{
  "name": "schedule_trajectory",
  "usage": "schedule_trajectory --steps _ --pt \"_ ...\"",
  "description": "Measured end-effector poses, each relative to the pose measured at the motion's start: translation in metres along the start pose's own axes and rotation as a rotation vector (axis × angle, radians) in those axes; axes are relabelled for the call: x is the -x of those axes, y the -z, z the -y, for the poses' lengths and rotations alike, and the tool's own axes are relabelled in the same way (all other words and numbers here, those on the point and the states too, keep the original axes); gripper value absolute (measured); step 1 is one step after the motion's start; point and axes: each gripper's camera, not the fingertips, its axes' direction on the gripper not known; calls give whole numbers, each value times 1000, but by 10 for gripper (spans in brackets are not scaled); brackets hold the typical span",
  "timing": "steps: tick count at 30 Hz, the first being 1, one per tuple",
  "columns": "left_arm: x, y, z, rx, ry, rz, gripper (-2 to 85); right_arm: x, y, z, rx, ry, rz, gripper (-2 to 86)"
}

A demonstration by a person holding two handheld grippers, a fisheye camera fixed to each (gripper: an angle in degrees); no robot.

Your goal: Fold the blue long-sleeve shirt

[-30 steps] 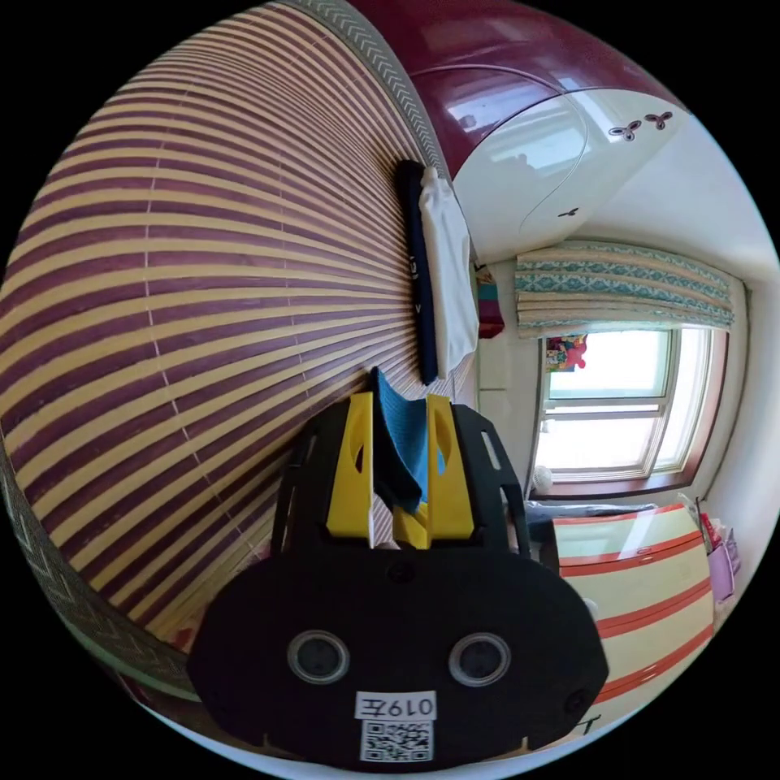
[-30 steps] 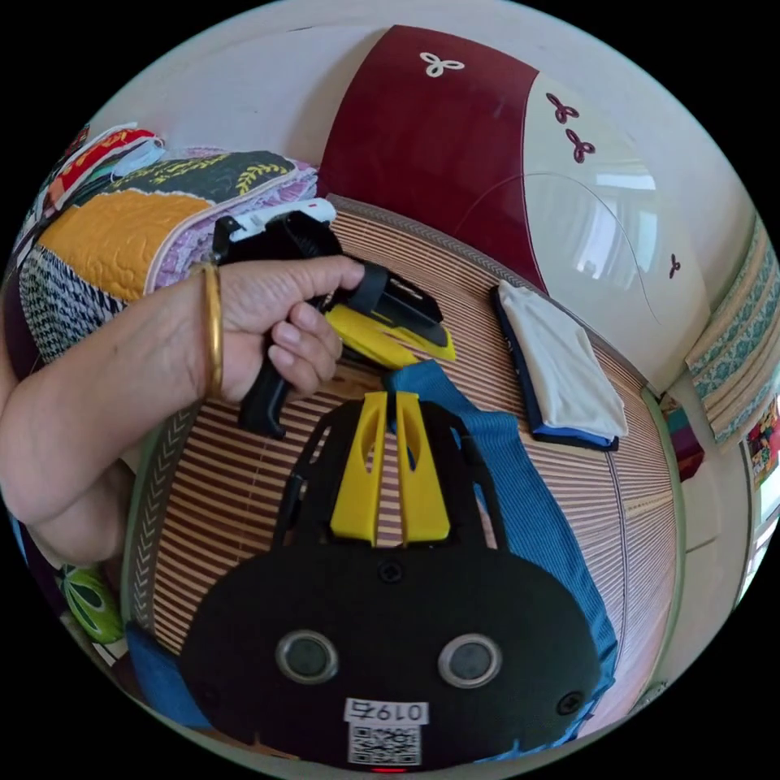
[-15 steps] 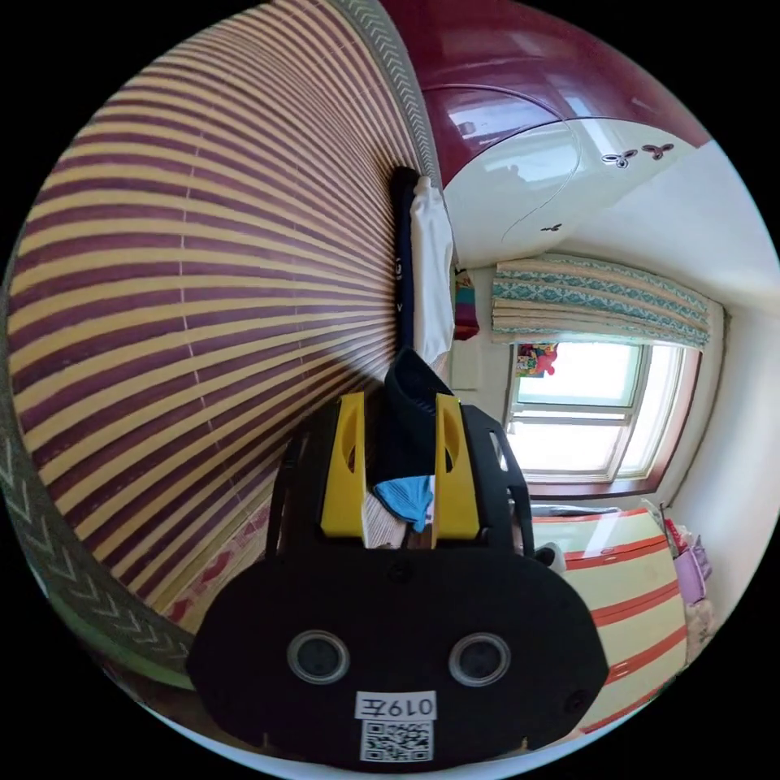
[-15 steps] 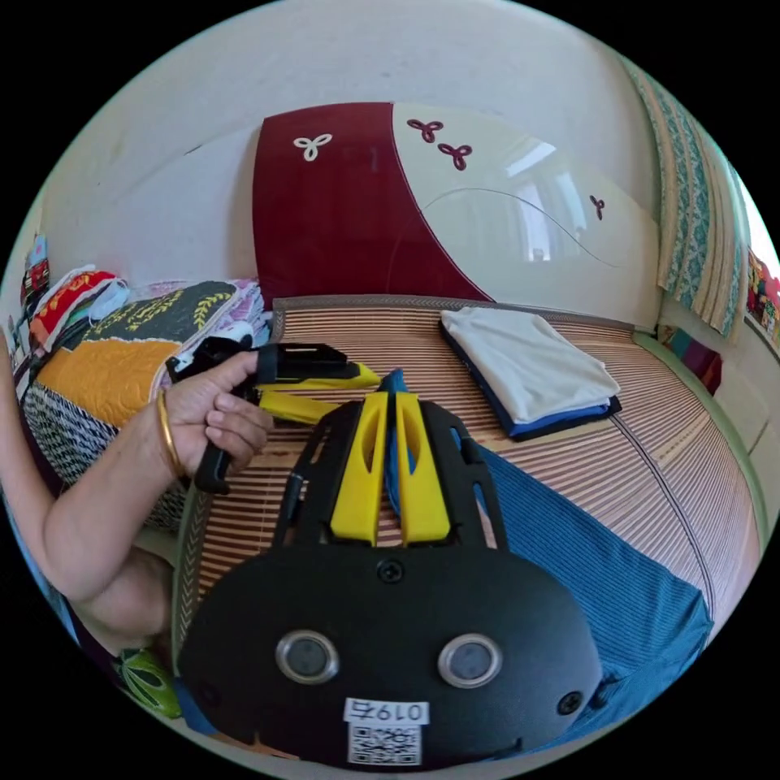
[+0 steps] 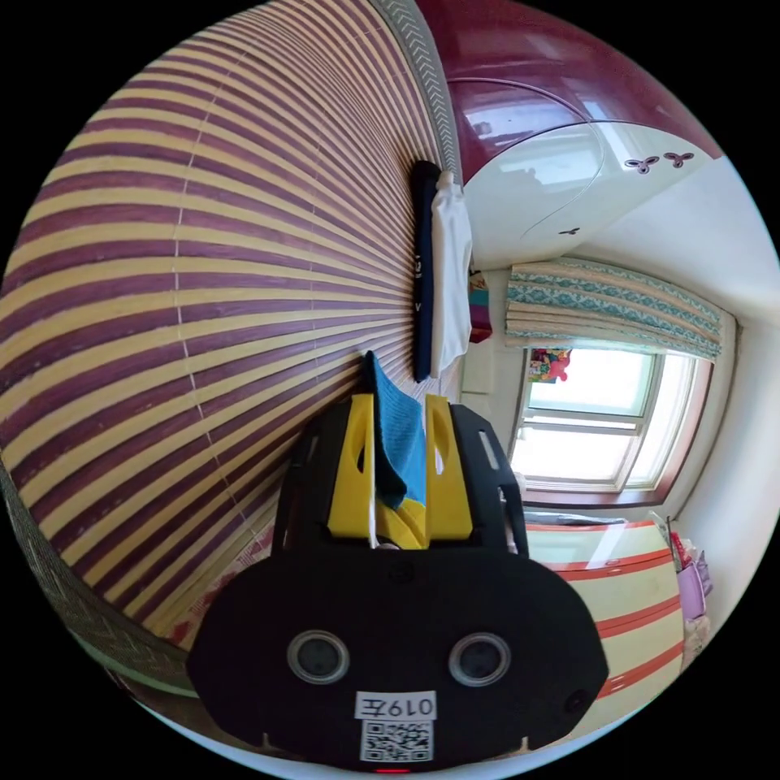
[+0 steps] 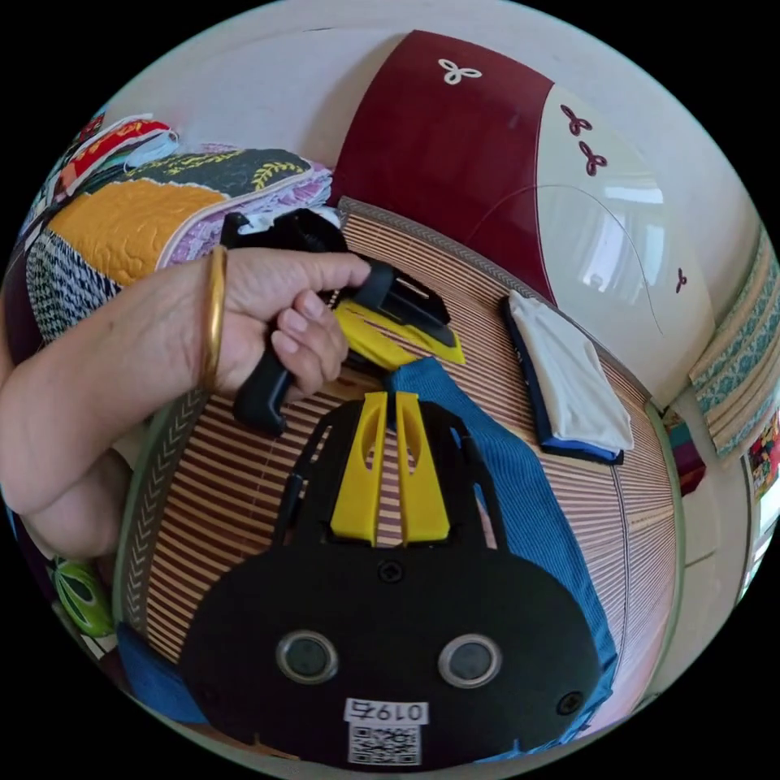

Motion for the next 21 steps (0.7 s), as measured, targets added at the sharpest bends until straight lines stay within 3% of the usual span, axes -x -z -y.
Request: schedule_trajectory --steps 10,15,21 --pt "-1 -41 -9 -57 -11 60 23 52 -14 -7 46 -44 -151 49" --pt "-2 -60 -17 -53 -64 4 19 69 -11 -18 29 -76 -120 64" --pt "-5 -94 -29 13 -94 -38 19 116 -24 -33 52 60 -247 77"
